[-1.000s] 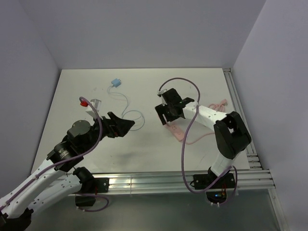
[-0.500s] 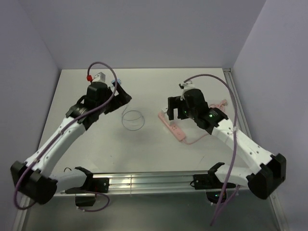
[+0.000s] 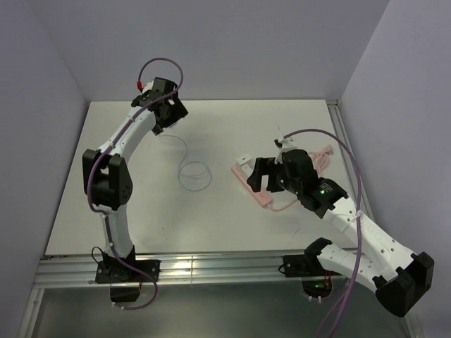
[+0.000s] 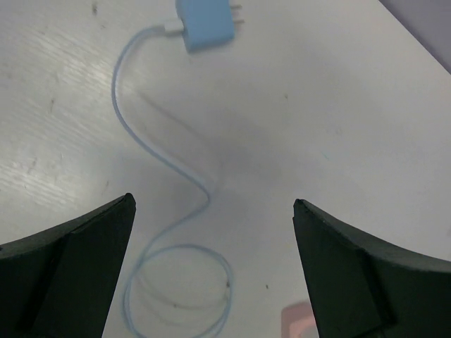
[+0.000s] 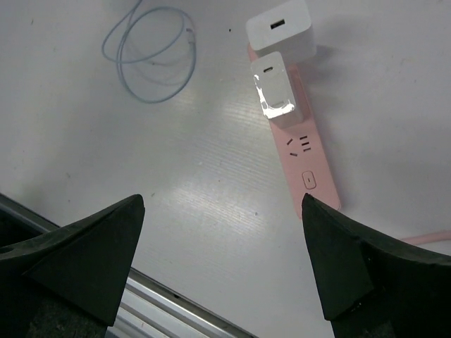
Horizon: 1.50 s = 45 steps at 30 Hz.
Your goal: Insert the plug
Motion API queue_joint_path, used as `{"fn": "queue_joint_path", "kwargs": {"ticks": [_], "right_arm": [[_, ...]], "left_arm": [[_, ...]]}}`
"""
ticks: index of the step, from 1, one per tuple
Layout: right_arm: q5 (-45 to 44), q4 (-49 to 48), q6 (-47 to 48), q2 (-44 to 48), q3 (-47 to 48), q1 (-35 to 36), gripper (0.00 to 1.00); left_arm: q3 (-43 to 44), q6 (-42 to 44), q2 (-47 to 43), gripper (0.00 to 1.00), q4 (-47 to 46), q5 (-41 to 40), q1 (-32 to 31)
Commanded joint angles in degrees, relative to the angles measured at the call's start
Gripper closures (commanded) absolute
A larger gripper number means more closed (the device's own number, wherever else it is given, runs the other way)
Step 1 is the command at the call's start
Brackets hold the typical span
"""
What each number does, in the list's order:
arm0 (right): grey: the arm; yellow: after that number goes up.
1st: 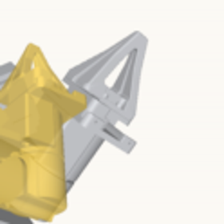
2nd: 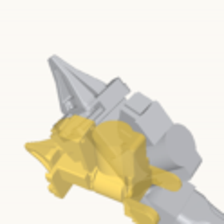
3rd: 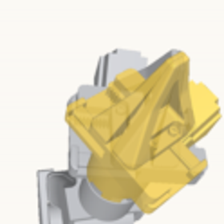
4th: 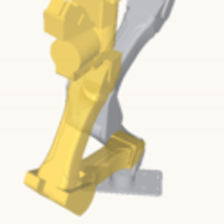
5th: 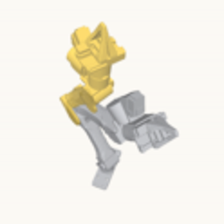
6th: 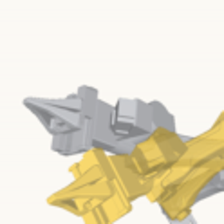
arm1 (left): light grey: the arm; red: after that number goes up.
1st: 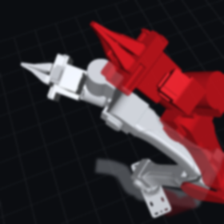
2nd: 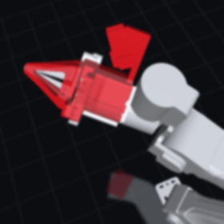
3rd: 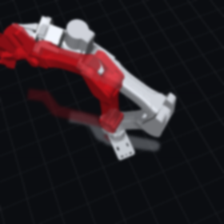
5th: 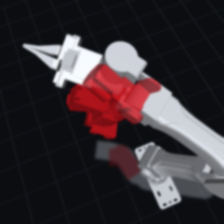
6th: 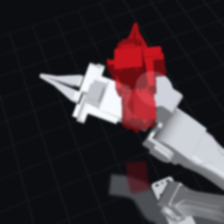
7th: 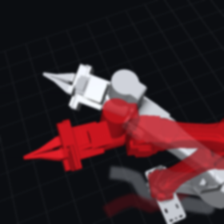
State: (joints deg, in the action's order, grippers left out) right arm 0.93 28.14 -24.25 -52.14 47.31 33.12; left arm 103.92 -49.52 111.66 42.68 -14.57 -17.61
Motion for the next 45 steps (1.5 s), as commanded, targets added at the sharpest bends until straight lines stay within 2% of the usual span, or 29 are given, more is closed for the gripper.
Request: {"fn": "queue_joint_path", "kwargs": {"ticks": [1, 7, 11, 14, 20, 23, 24, 26, 27, 32, 33, 34, 38, 45], "right_arm": [[2.58, -3.00, -0.54, 0.11, -1.34, 0.27, 0.01], [2.85, -3.97, 0.96, 0.46, -3.71, 0.27, 0.02], [1.54, -3.62, 2.27, 0.64, -4.42, 0.27, 0.02], [1.18, -3.62, 2.72, 0.81, -4.86, 0.27, 0.02], [1.97, -3.80, 2.54, 0.28, -4.42, 0.19, 0.02], [1.88, -3.62, 2.28, 0.46, -4.33, 0.36, 0.02], [1.80, -3.62, 2.28, 0.55, -4.33, 0.28, 0.02], [1.62, -3.53, 2.10, 0.55, -4.07, 0.27, 0.02], [1.62, -3.27, 2.01, 0.63, -3.63, 0.27, 0.02], [2.06, -2.57, 1.75, 0.72, -2.31, 0.27, 0.02], [1.97, -2.30, 1.66, 0.98, -2.31, 0.27, 0.02], [1.80, -2.13, 1.49, 1.16, -2.22, 0.27, 0.02], [1.18, -1.86, 0.79, 2.30, -2.75, 0.27, 0.02], [1.27, -1.78, -0.18, 2.92, -2.58, 0.27, 0.02]], "left_arm": [[6.64, 3.73, 6.44, 0.01, 2.24, -5.55, 2.66], [11.13, 3.99, 14.54, 0.07, -2.68, -4.51, 8.46], [5.97, 3.99, 14.21, 0.07, -7.86, -3.46, 10.13], [2.53, 3.64, 13.76, 0.08, -11.37, 1.20, 11.19], [2.87, 3.20, 16.05, 0.12, -12.79, 7.88, 11.45], [1.56, 2.76, 15.87, 0.22, -14.28, 9.99, 11.72], [1.03, 2.85, 15.26, 0.32, -15.51, 10.61, 11.89], [-1.43, 3.02, 14.65, 0.42, -17.88, 12.79, 12.24], [-2.13, 3.20, 14.21, 0.56, -18.85, 13.85, 12.59], [-3.20, 5.48, 13.76, 0.82, -22.98, 19.04, 13.91], [-3.20, 6.18, 13.15, 0.93, -23.25, 20.44, 14.09], [-2.85, 6.36, 12.80, 1.00, -23.34, 20.80, 14.18], [-1.44, 8.29, 10.78, 1.00, -22.55, 23.44, 14.27], [-4.86, 11.02, -0.54, 1.00, -22.46, 24.76, 13.83]]}}
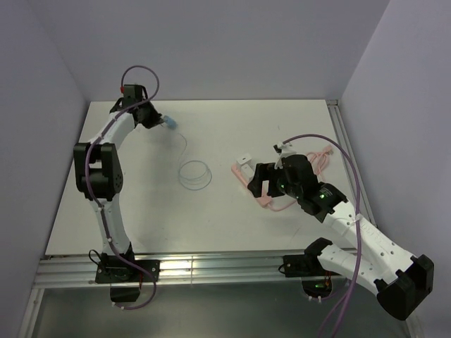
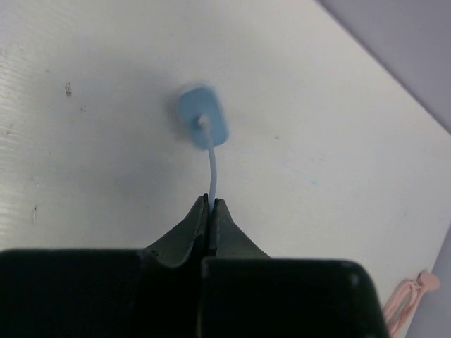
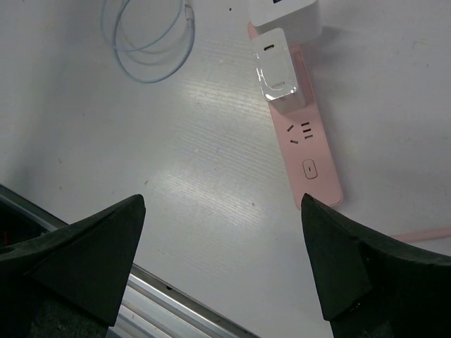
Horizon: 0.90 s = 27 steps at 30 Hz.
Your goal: Insert the plug
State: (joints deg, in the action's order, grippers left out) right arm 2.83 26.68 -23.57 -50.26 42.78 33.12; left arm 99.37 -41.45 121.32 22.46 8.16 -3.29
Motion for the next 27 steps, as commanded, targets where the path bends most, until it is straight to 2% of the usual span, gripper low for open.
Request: {"fn": "queue_joint_path", "kwargs": {"ticks": [1, 7, 12, 17, 22, 24, 25, 27], "right_arm": [[-0.72, -0.31, -0.86, 1.04, 2.13, 0.27, 0.02], [-0.37, 0.31, -0.69, 1.04, 4.32, 0.27, 0.02], [1.47, 0.48, 1.07, 1.30, 5.55, 0.27, 0.02], [4.63, -0.04, 3.09, 2.44, 6.87, 0.27, 0.02], [17.53, -3.91, 5.46, 3.33, 7.57, 0.27, 0.02], [22.63, -5.84, 6.43, 2.98, 8.01, 0.27, 0.02], [27.97, -6.37, 7.39, 2.89, 8.45, 0.27, 0.02], [30.82, -7.51, 8.36, 2.97, 8.98, 0.27, 0.03]], "left_arm": [[-1.54, 3.91, -11.70, 1.00, -2.16, 2.03, -0.66], [-7.60, 7.17, -23.66, 1.00, -2.33, 5.45, -2.25], [-11.83, 10.95, -33.40, 1.00, -2.33, 18.08, -3.91], [-14.64, 15.35, -41.67, 1.00, -1.27, 26.36, -6.29], [-19.04, 14.73, -50.73, 1.00, -3.82, 37.95, -7.43], [-19.91, 15.17, -53.28, 1.00, -4.00, 41.21, -8.48], [-20.01, 15.43, -54.16, 1.00, -3.65, 43.15, -8.84], [-20.53, 16.40, -56.27, 1.00, -2.69, 44.48, -10.85]]}}
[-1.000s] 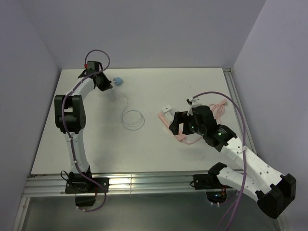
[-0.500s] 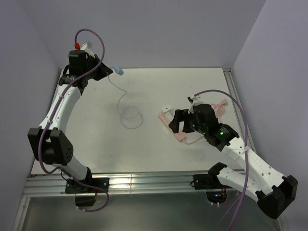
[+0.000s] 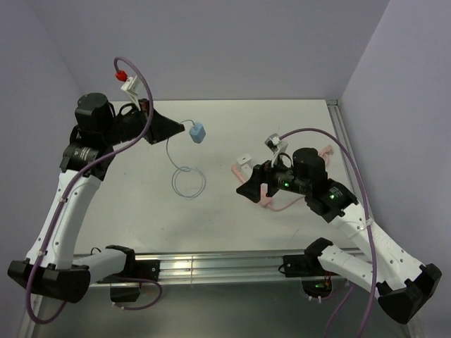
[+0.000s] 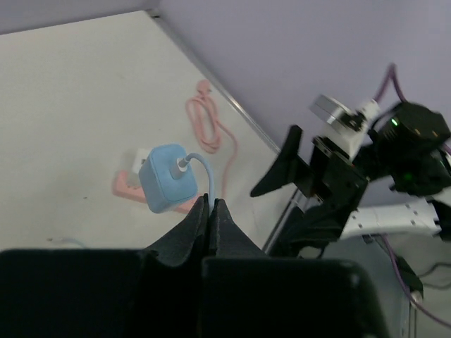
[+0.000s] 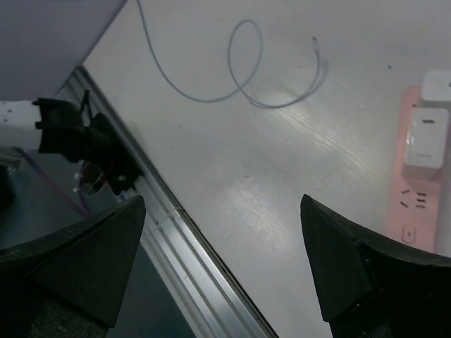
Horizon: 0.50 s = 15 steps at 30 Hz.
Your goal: Insert the plug
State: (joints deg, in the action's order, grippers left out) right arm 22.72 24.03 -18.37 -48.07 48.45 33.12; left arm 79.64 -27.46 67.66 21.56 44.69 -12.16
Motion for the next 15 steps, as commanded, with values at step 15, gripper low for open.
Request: {"fn": "queue_joint_path", "kwargs": {"ticks": [15], "right_arm": [[-4.53, 1.90, 8.35, -5.63, 19.84, 10.81, 0.01]], "left_arm": [[-6.59, -6.29, -7.98, 0.99, -3.54, 11.20, -9.54]]}}
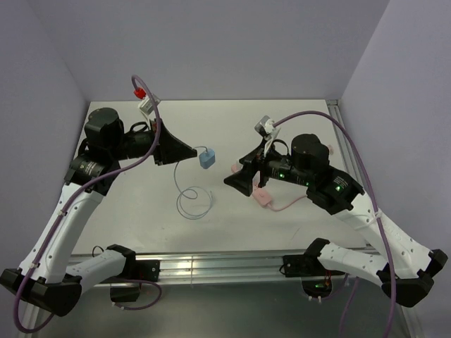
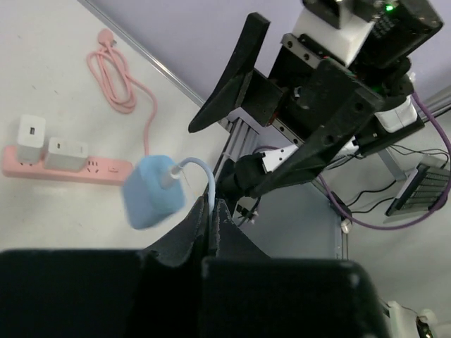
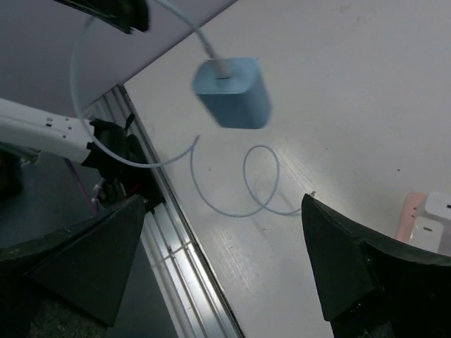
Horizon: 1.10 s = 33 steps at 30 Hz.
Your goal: Insert the plug
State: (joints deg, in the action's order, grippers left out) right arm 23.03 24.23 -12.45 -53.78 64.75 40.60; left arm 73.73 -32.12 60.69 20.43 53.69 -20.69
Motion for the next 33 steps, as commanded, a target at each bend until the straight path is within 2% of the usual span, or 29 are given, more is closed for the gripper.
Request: {"fn": "queue_joint_path", "kwargs": {"ticks": [1, 5, 12, 19, 23, 29, 33], "right_arm": [[-4.05, 1.53, 2.60, 0.08, 3.89, 3.52, 0.01], [-1.06, 1.96, 2.52, -1.41, 4.86, 3.52, 0.02], [-6.23, -2.78, -1.43, -2.03, 1.78, 6.06, 0.02], [-18.88, -0.24, -1.61, -7.30, 5.21, 12.12, 0.04], [-34.43, 0.56, -3.72, -9.41, 5.47, 16.52, 0.05], [-49.53, -4.09, -7.67, -11.17, 2.67, 22.84, 0.12], [-54.48, -6.65, -7.07, -12.75, 2.13, 26.54, 0.14]], "left_arm": [[-1.31, -1.72, -1.27, 1.00, -3.19, 2.47, -1.54], [-2.54, -2.24, -2.06, 1.00, -2.59, 0.98, -2.08], [-5.79, -9.62, -1.71, 1.00, -3.72, -2.54, -2.87], [-8.87, -13.23, -1.18, 1.00, -5.04, -5.61, -4.10], [-10.63, -17.70, -2.06, 1.00, -5.92, -8.94, -4.80], [-16.50, -30.17, -4.08, 1.00, -13.11, -13.61, -4.98], [-16.61, -31.95, -4.70, 1.00, -11.47, -16.77, -5.50]]}}
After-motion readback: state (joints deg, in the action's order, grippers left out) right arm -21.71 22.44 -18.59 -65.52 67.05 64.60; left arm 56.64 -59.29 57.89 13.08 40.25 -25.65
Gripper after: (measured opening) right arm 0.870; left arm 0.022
